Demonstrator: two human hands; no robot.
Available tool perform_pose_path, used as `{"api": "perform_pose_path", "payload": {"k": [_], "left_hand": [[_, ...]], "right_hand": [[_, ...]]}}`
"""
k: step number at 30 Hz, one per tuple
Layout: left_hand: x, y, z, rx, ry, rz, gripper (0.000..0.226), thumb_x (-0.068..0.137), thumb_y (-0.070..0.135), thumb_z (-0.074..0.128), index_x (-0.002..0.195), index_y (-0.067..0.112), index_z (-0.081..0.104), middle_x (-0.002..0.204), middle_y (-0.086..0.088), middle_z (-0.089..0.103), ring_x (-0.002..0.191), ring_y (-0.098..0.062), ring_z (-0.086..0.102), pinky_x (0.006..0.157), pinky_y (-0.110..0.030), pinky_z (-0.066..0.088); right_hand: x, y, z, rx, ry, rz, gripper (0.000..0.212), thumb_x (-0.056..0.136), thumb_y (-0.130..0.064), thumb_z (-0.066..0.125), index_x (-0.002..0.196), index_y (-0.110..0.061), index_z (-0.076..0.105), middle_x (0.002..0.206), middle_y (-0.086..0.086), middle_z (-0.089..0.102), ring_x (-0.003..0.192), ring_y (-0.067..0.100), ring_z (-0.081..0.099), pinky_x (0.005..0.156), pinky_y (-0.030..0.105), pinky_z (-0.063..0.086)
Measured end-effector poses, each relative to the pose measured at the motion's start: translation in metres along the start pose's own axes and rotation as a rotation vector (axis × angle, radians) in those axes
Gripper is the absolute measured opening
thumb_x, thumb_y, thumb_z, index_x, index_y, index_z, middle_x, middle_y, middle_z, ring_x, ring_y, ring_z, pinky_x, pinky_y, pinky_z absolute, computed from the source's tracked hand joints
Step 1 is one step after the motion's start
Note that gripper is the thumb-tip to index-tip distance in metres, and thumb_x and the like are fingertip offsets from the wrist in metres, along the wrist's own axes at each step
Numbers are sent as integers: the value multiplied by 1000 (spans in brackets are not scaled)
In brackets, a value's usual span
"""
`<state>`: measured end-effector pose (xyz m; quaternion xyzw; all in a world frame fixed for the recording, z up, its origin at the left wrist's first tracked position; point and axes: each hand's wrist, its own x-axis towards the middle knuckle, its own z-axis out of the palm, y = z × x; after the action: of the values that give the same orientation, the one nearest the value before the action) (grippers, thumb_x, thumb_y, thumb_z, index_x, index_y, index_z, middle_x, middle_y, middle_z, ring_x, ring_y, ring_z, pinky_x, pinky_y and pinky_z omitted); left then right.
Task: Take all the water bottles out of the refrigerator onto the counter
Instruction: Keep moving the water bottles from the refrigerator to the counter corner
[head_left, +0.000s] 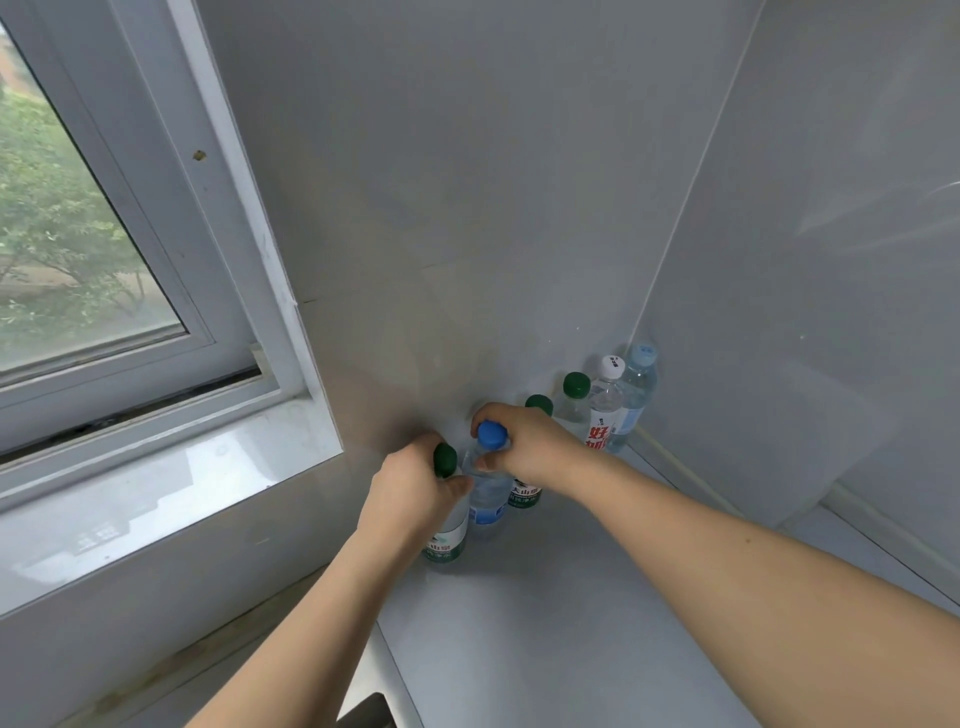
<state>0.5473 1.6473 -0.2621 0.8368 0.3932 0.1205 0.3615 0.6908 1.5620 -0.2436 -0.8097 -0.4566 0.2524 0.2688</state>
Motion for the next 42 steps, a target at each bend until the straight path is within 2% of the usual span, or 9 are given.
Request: {"api": "perform_pose_path", "payload": {"k": [4,9,14,16,18,20,25,31,42], "left_hand": [[0,1,-5,-6,-43,-32,26,73,28,72,85,15,53,73,2,52,67,-21,46,55,-26,37],[-3,1,-8,-14,-62,-69,27,70,31,73,83,14,56,77,0,59,68,-21,52,54,-25,40],[-10,11,-17,15,-53,-77,29,68,34,73,78,14,54,71,1,55,62,-18,48,52,-24,38],[-13,18,-22,54,-47,-24,32,72,39,74,83,14,57,76,1,57,69,-22,52,57,-27,40],[-16,26,-27,124,-36,39,46,79,43,71,114,14,61,105,-2,65,96,-26,60,73,-29,45],[-22,36,-32,210,-12,108,58,86,42,66,134,12,50,127,-6,60,114,-27,56,85,-31,44],[-32,64,-35,381,43,339,41,96,33,52,128,7,48,127,-11,56,109,-32,55,84,-36,44],[-34,105,-21,476,27,515,47,98,32,48,139,10,39,140,-7,48,116,-29,52,88,-35,43],[-51,192,73,566,-143,739,49,102,29,35,146,9,30,149,-9,36,132,-31,36,104,-39,36]], "right_hand": [[-1,0,2,-32,-8,21,38,80,-22,73,115,-22,56,110,3,61,101,25,59,88,36,50],[-13,0,6,-11,31,45,65,83,-28,71,140,-25,41,134,2,53,118,22,52,99,34,45],[-31,-1,-4,0,63,64,68,84,-27,71,143,-22,38,139,2,51,123,20,50,101,32,43],[-40,-1,-11,-7,67,79,67,85,-26,71,143,-20,38,142,4,49,127,21,49,104,34,41],[-50,-1,-18,-3,78,99,65,84,-28,71,142,-19,41,142,4,49,128,20,49,105,35,41],[-62,-2,-25,-15,94,113,64,84,-30,71,141,-19,43,142,1,49,128,19,49,104,34,42],[-94,-1,-47,-60,143,143,61,86,-35,67,141,-23,43,141,-2,49,126,19,50,101,31,42],[-135,8,-84,-107,234,178,56,91,-28,63,142,-22,42,138,2,52,124,20,51,98,25,40],[-233,77,-136,-220,371,379,62,99,-28,49,152,-13,21,159,3,20,146,16,20,118,27,16]]}}
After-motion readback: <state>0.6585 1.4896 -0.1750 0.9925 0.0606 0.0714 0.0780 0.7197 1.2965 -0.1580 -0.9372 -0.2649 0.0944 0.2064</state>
